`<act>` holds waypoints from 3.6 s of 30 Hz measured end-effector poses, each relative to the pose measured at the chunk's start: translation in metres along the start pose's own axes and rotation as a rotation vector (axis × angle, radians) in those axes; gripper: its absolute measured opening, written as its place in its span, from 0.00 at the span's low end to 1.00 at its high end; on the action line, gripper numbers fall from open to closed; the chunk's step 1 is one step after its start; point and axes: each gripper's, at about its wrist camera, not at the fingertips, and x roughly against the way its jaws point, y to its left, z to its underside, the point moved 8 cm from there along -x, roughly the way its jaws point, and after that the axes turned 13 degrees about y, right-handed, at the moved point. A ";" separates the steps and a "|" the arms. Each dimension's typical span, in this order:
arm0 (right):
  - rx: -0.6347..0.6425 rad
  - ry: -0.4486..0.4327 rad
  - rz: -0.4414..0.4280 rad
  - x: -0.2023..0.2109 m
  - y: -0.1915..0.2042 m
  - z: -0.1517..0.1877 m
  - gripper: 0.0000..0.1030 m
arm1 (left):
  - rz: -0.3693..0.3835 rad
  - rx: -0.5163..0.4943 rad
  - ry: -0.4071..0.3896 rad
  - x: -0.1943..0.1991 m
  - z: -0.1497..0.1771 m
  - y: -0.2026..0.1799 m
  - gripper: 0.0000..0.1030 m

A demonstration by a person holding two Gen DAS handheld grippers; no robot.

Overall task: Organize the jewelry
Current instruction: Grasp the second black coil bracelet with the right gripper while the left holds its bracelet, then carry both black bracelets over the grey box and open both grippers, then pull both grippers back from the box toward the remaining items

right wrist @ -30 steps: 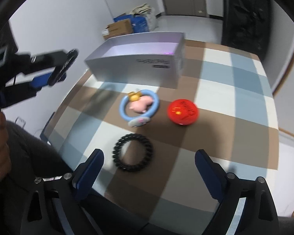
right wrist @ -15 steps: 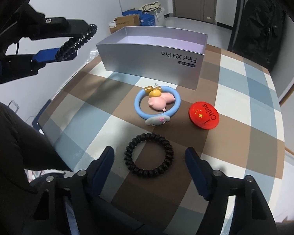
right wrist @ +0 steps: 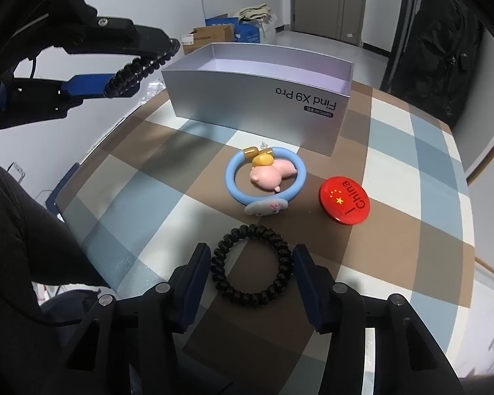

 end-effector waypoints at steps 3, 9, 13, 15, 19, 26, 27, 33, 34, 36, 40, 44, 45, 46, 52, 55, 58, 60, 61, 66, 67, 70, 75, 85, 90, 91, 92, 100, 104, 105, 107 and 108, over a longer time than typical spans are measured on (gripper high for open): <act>-0.024 -0.004 -0.014 0.002 -0.004 -0.002 0.46 | -0.004 0.004 -0.002 0.000 -0.001 0.001 0.41; -0.077 -0.046 -0.091 0.015 -0.010 -0.009 0.46 | -0.009 0.001 -0.004 0.000 -0.004 0.000 0.41; -0.085 -0.074 -0.119 0.022 -0.009 -0.014 0.46 | -0.012 0.000 -0.007 -0.001 -0.006 0.000 0.41; -0.094 -0.092 -0.136 0.027 -0.008 -0.018 0.46 | -0.014 0.004 -0.008 -0.002 -0.008 0.001 0.41; -0.120 -0.117 -0.167 0.033 -0.012 -0.029 0.46 | -0.024 0.002 -0.023 0.000 -0.014 -0.001 0.41; -0.202 -0.138 -0.234 0.042 -0.030 -0.051 0.46 | -0.089 -0.019 -0.058 0.002 -0.025 0.000 0.41; -0.215 -0.142 -0.248 0.044 -0.034 -0.054 0.46 | -0.102 -0.026 -0.064 0.002 -0.026 -0.001 0.41; -0.244 -0.161 -0.285 0.052 -0.045 -0.077 0.46 | -0.160 -0.058 -0.104 0.000 -0.040 -0.004 0.41; -0.246 -0.161 -0.300 0.052 -0.045 -0.084 0.46 | -0.158 -0.056 -0.104 -0.002 -0.044 -0.004 0.41; -0.246 -0.158 -0.307 0.052 -0.045 -0.093 0.46 | -0.152 -0.043 -0.106 -0.004 -0.050 -0.002 0.41; -0.248 -0.165 -0.314 0.054 -0.048 -0.111 0.46 | -0.125 -0.029 -0.089 -0.010 -0.060 -0.002 0.41; -0.241 -0.161 -0.318 0.053 -0.050 -0.126 0.46 | -0.128 -0.055 -0.074 -0.015 -0.069 -0.008 0.41; -0.238 -0.158 -0.316 0.051 -0.051 -0.129 0.46 | -0.117 -0.055 -0.070 -0.017 -0.072 -0.009 0.41; -0.237 -0.153 -0.314 0.050 -0.052 -0.132 0.46 | -0.111 -0.051 -0.066 -0.018 -0.073 -0.011 0.41; -0.226 -0.138 -0.311 0.042 -0.061 -0.150 0.46 | -0.110 -0.024 -0.034 -0.030 -0.081 -0.007 0.41; -0.214 -0.134 -0.308 0.036 -0.064 -0.156 0.47 | -0.120 -0.016 -0.024 -0.035 -0.083 -0.005 0.41; -0.230 -0.123 -0.306 0.030 -0.068 -0.157 0.47 | -0.126 -0.012 -0.008 -0.039 -0.085 -0.002 0.41; -0.252 -0.113 -0.313 0.024 -0.071 -0.156 0.47 | -0.135 -0.012 0.000 -0.041 -0.085 -0.001 0.41; -0.257 -0.108 -0.317 0.022 -0.072 -0.156 0.47 | -0.140 -0.008 0.002 -0.042 -0.085 0.001 0.41; -0.294 -0.094 -0.348 0.012 -0.078 -0.156 0.48 | -0.140 -0.007 0.034 -0.050 -0.084 0.002 0.41; -0.297 -0.094 -0.349 0.012 -0.079 -0.157 0.48 | -0.141 -0.009 0.035 -0.050 -0.084 0.002 0.41; -0.312 -0.099 -0.353 0.012 -0.083 -0.157 0.48 | -0.130 -0.008 0.041 -0.051 -0.085 0.001 0.42; -0.345 -0.124 -0.381 0.018 -0.089 -0.159 0.49 | -0.127 0.015 0.054 -0.058 -0.087 0.006 0.46; -0.381 -0.193 -0.411 0.036 -0.100 -0.159 0.71 | -0.104 0.002 0.000 -0.048 -0.088 -0.001 0.73; -0.422 -0.220 -0.396 0.045 -0.115 -0.151 0.78 | -0.147 -0.015 -0.022 -0.041 -0.084 -0.003 0.73; -0.426 -0.225 -0.388 0.047 -0.117 -0.149 0.80 | -0.154 -0.020 -0.025 -0.040 -0.083 -0.003 0.73; -0.427 -0.227 -0.385 0.049 -0.117 -0.148 0.82 | -0.163 -0.023 -0.028 -0.039 -0.082 -0.004 0.73; -0.381 -0.254 -0.310 0.062 -0.115 -0.133 0.88 | -0.171 -0.086 -0.059 -0.027 -0.070 -0.015 0.75; -0.379 -0.289 -0.275 0.070 -0.118 -0.121 0.97 | -0.151 -0.095 -0.064 -0.024 -0.061 -0.019 0.82; -0.384 -0.294 -0.263 0.071 -0.120 -0.117 0.98 | -0.143 -0.098 -0.063 -0.024 -0.059 -0.020 0.82; -0.391 -0.289 -0.256 0.070 -0.122 -0.111 0.98 | -0.139 -0.108 -0.060 -0.024 -0.055 -0.022 0.82; -0.395 -0.284 -0.251 0.070 -0.124 -0.108 0.98 | -0.135 -0.115 -0.054 -0.025 -0.052 -0.023 0.82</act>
